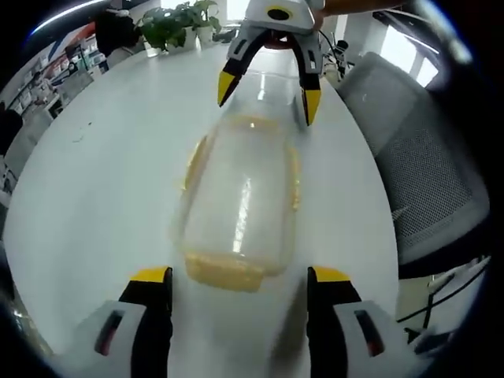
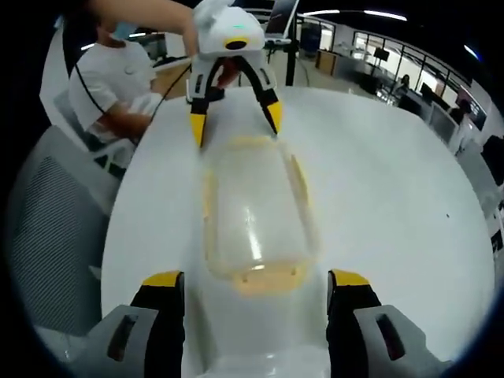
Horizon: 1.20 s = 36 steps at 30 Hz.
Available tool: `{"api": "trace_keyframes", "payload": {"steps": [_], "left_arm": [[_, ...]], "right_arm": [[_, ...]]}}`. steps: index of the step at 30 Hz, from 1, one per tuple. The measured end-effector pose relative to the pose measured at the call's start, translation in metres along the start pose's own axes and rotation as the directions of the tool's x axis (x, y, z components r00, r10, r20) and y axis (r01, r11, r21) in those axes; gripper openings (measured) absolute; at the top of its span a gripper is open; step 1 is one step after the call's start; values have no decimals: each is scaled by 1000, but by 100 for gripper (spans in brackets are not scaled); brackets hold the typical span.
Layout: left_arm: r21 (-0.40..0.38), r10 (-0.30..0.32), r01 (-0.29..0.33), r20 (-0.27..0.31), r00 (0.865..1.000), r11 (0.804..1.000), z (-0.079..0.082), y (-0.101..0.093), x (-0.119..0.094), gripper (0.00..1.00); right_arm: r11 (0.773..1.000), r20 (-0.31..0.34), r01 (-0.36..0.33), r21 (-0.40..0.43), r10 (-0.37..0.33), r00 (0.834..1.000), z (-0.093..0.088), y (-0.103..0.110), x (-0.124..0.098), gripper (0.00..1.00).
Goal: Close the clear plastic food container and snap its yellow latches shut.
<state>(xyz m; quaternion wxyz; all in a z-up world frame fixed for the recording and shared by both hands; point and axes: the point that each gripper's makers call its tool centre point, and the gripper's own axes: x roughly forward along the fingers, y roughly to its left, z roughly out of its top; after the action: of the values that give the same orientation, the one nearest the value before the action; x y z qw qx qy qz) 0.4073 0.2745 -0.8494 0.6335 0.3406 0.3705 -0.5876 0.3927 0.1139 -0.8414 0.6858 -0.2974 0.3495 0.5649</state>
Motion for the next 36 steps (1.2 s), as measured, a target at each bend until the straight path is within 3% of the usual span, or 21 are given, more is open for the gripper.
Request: {"api": "trace_keyframes", "payload": {"steps": [19,30,35,36], "left_arm": [[101,-11,18,-66,998,995,-3,3,5,59],[98,-28,35,-77,997,995,-4,4,8,55],[106,-33,41,-80,996,994,-4,5,8,52],[108,-34,42,-80,996,993,-4,5,7,51]], "right_arm": [[1000,-49,-10,-23,9,999,-3,-5,7,66],[999,-64,4,-40,-7,998,-4,-12,11,59],[997,-115,-6,-82,-4,993,-11,-12,15,54],[997,-98,-9,-70,2,995,-9,-11,15,54]]}}
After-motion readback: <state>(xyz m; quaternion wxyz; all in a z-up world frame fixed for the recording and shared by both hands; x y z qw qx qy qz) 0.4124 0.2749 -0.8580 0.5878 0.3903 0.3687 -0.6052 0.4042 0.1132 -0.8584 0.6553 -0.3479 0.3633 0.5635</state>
